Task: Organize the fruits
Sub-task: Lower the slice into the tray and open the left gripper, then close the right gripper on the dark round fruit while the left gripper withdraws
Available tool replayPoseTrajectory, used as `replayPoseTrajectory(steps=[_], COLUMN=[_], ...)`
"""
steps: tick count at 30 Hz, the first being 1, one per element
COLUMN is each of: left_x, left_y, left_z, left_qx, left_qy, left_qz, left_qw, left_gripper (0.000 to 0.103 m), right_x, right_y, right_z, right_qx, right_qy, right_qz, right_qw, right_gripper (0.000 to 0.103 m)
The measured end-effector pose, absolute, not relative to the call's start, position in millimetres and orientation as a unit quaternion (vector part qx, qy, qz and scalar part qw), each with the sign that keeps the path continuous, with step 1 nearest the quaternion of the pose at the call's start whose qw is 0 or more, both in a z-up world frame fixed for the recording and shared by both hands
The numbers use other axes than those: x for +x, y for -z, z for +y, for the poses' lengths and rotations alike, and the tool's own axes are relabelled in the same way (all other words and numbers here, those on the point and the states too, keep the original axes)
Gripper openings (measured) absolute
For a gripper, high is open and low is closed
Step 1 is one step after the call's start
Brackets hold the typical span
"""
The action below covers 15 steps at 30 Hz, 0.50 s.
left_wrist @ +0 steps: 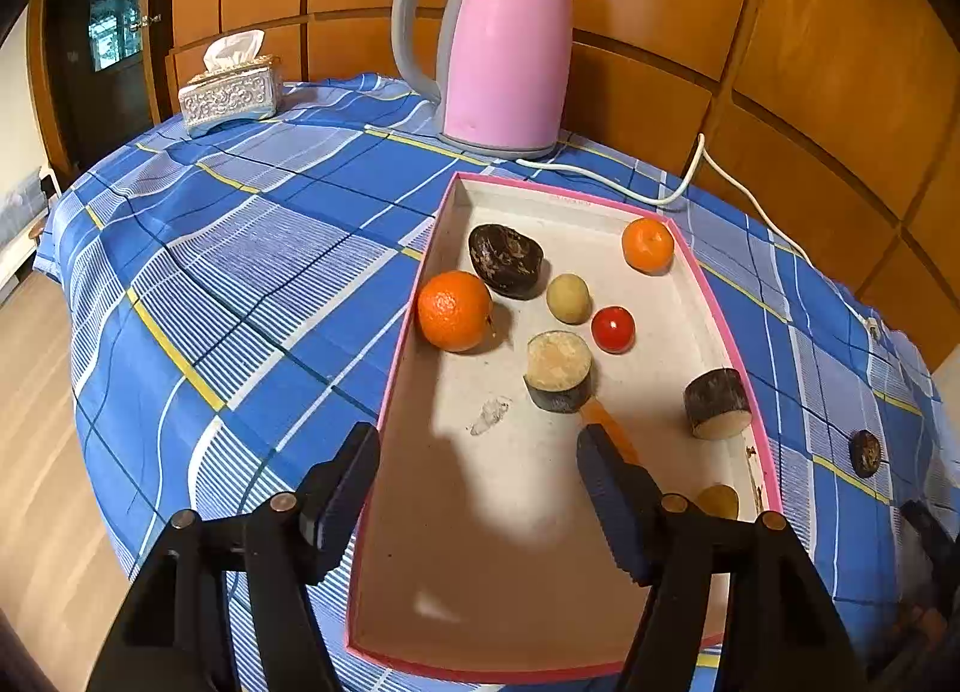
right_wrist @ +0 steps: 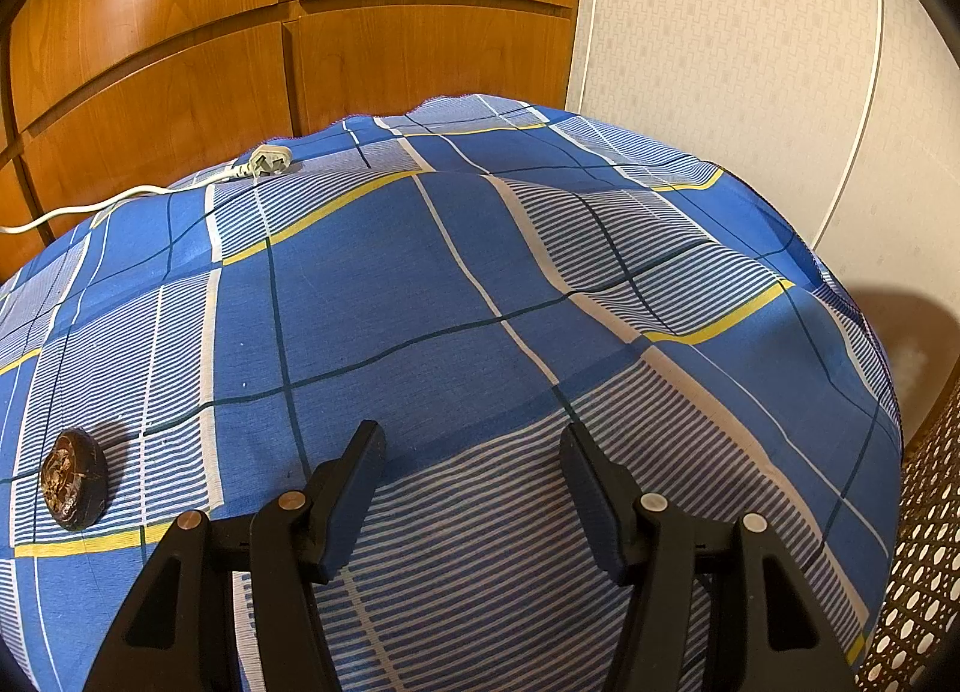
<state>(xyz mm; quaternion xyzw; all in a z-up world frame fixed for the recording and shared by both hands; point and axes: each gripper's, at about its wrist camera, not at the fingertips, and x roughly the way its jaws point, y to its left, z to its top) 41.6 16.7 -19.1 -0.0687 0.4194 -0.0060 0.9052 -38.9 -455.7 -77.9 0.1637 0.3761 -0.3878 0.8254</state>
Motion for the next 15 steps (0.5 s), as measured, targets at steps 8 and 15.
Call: replayPoseTrajectory(steps=[8,15], left_x=[38,38], left_y=[20,22], left_z=[18,28], left_qx=[-0.069,-0.082], left_qy=[0.004,-0.010], left_qz=[0.421,0.421], left_qw=[0.905,0.904], left_gripper=[0.071,0.071], right_x=[-38,-40], right_y=[78,76], right_z=[-454,-453], right_qx=[0.161,0.163], right_qy=[0.387,0.384], right_qz=[0.379,0.383], right_qw=[0.825,0.824], right_gripper=[0.061,0.061])
